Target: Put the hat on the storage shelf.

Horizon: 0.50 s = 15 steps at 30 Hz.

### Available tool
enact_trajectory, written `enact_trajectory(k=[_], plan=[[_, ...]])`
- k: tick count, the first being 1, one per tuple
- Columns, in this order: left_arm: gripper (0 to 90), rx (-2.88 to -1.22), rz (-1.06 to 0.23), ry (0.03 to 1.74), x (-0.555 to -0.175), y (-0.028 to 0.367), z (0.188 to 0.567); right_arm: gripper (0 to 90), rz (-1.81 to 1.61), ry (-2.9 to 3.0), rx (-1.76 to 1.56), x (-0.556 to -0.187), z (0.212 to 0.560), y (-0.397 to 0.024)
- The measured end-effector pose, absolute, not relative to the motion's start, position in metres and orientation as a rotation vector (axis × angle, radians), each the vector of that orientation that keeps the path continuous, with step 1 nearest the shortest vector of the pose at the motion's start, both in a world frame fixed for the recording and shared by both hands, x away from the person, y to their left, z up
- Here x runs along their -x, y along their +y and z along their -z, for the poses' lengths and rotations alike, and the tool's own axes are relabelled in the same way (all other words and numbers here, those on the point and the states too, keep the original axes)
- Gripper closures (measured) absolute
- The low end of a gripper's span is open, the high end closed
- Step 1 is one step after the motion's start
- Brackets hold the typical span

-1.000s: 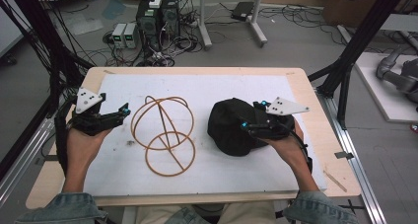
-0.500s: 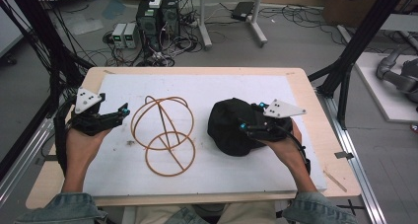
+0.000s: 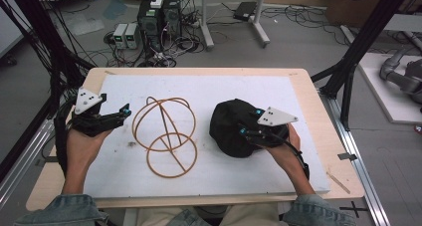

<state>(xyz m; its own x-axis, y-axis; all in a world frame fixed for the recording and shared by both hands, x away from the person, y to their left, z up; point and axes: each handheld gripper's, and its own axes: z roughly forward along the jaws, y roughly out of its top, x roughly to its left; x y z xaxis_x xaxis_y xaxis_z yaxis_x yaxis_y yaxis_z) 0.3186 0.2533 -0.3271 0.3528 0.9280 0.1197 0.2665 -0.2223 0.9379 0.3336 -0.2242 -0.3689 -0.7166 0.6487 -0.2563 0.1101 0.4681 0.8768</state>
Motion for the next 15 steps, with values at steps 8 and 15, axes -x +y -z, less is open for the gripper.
enact_trajectory(k=[8, 15], plan=[[22.3, -1.708, -0.907, 1.073, -0.319, 0.2533, 0.3276, 50.2, -1.166, 2.133, -0.618, -0.333, 0.3736, -0.2219], [22.3, -1.705, -0.906, 1.074, -0.3187, 0.254, 0.3276, 54.4, -1.125, 2.136, -0.578, -0.3323, 0.3776, -0.218]])
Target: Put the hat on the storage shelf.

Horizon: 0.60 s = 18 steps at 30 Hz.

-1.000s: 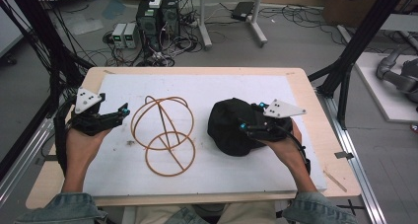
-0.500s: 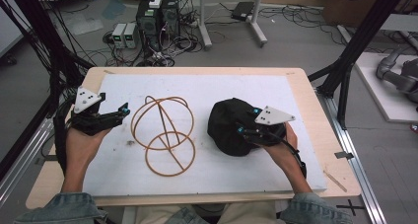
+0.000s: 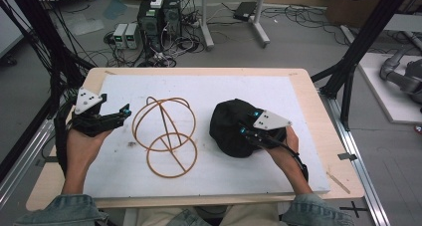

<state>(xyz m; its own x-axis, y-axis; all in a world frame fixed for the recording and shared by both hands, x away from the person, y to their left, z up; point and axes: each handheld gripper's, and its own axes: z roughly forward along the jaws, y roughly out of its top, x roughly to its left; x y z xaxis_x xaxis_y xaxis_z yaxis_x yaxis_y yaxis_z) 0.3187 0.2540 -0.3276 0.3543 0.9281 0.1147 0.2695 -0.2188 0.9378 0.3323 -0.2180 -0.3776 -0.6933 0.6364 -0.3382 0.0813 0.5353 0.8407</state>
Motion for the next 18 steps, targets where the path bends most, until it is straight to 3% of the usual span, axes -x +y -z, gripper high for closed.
enact_trajectory(k=[18], plan=[[22.3, -1.708, -0.904, 1.073, -0.3187, 0.2545, 0.3275, 69.5, -1.043, 2.091, -0.544, -0.3308, 0.3796, -0.2142]])
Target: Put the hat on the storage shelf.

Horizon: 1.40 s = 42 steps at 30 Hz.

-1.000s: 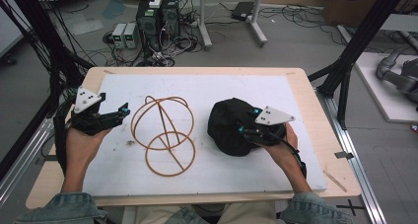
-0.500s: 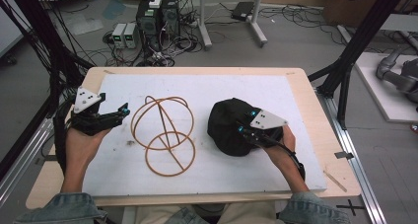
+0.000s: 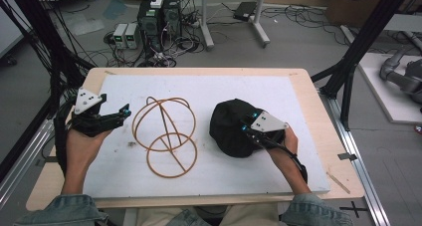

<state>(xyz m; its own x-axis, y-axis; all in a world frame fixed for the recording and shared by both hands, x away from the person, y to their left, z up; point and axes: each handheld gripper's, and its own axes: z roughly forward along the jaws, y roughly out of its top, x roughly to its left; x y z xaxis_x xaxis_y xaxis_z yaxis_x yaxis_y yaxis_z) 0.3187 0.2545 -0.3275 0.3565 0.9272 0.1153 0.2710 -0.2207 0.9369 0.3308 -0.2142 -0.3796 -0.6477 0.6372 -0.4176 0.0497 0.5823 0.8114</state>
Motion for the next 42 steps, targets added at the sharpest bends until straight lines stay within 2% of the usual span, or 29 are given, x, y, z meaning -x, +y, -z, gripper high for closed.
enact_trajectory(k=[11, 16, 42], plan=[[22.3, -1.709, -0.906, 1.077, -0.319, 0.255, 0.327, 83.7, -1.02, 2.083, -0.509, -0.328, 0.379, -0.211], [22.3, -1.707, -0.906, 1.081, -0.319, 0.256, 0.328, 87.4, -1.024, 2.059, -0.512, -0.328, 0.378, -0.212], [22.3, -1.69, -0.909, 1.1, -0.318, 0.264, 0.327, 88.9, -1.066, 1.96, -0.61, -0.345, 0.348, -0.214]])
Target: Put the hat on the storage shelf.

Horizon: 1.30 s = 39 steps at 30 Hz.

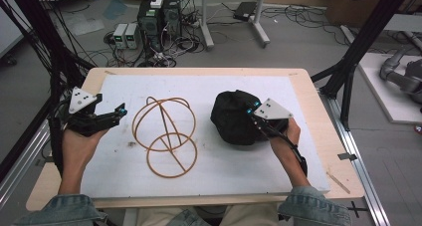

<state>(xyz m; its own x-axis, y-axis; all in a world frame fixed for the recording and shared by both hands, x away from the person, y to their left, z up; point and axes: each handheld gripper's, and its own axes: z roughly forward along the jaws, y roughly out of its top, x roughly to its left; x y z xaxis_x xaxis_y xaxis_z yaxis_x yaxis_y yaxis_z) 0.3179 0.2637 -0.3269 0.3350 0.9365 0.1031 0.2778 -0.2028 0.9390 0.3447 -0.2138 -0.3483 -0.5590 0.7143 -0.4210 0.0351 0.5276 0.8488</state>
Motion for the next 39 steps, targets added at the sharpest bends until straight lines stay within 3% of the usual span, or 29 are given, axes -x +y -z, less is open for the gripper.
enact_trajectory(k=[39], plan=[[22.4, -1.687, -0.9, 1.111, -0.319, 0.269, 0.329, 89.0, -1.257, 1.895, -0.745, -0.426, 0.277, -0.203]])
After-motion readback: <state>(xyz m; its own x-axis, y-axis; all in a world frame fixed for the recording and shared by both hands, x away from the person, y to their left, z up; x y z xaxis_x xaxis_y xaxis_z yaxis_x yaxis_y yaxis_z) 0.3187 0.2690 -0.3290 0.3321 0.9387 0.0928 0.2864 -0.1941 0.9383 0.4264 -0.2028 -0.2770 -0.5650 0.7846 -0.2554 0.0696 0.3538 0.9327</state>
